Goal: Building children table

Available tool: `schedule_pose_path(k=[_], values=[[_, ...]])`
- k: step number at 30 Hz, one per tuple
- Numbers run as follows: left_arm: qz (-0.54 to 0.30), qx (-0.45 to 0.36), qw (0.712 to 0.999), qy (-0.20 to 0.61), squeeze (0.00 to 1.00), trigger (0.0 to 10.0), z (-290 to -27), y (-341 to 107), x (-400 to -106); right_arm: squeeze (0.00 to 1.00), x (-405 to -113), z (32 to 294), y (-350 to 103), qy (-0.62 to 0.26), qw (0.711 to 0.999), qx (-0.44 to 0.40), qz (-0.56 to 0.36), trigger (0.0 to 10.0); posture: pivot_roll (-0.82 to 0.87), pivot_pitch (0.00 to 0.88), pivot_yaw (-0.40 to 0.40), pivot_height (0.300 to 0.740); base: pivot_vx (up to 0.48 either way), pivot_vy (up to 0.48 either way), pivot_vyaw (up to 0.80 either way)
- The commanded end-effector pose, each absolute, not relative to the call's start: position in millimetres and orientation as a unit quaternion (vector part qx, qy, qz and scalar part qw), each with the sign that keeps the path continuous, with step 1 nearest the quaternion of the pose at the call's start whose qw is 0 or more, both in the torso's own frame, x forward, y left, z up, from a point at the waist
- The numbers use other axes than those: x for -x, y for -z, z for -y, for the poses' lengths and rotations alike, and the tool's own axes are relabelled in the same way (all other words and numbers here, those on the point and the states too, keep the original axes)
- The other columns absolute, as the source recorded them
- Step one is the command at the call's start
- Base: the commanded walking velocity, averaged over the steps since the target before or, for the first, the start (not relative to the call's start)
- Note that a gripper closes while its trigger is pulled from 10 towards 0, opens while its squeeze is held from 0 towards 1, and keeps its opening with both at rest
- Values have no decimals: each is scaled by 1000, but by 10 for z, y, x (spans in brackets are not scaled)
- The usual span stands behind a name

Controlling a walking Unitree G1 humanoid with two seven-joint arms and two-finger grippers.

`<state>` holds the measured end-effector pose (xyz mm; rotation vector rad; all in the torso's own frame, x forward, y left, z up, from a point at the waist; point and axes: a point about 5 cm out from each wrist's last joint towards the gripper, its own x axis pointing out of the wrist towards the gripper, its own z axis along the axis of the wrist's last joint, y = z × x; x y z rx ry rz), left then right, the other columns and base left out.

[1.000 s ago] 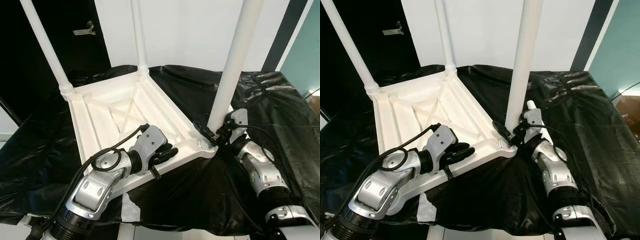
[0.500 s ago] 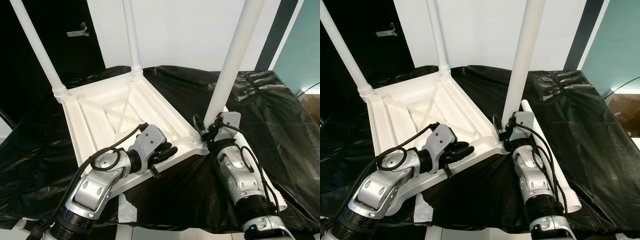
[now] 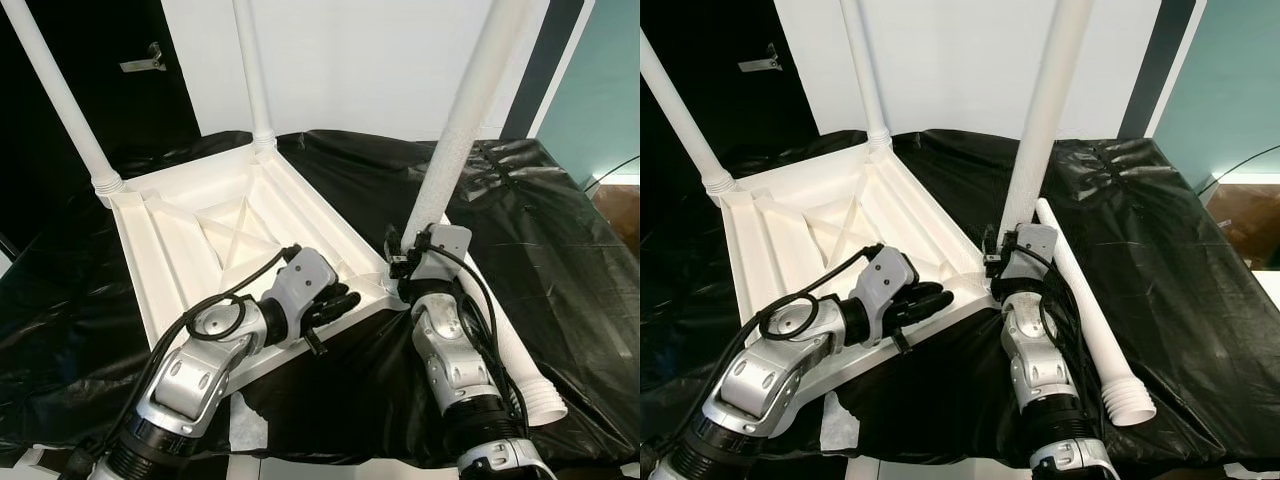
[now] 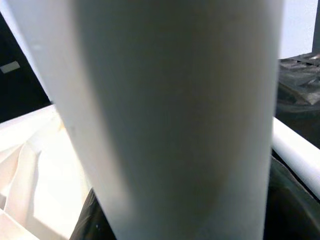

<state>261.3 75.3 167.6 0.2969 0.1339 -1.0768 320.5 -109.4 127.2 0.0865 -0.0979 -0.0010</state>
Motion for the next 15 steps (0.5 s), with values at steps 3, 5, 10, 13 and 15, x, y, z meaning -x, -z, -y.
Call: schedule_pose_path(k=[3,5,10,13,15], values=[[-67,-145,856,491,0,10000,-773,-1668,-2635,0,-3109,1171,-907,26,994,-102,-44,10000,-20,3,5,740,0,0,0],[-67,-144,857,491,0,10000,-776,-1670,-2636,0,-3094,1308,-863,63,986,-143,-60,10000,-24,0,7,740,0,0,0],[-67,-144,856,493,0,10000,-773,-1669,-2637,0,-3085,1376,-832,81,986,-128,-73,10000,-29,0,11,740,0,0,0],[-66,-146,855,494,0,10000,-776,-1672,-2643,0,-3083,1386,-819,80,985,-132,-77,10000,-30,0,13,740,0,0,0],[-66,-147,854,494,0,10000,-781,-1675,-2646,0,-3079,1404,-801,86,982,-145,-85,10000,-28,0,12,740,0,0,0]])
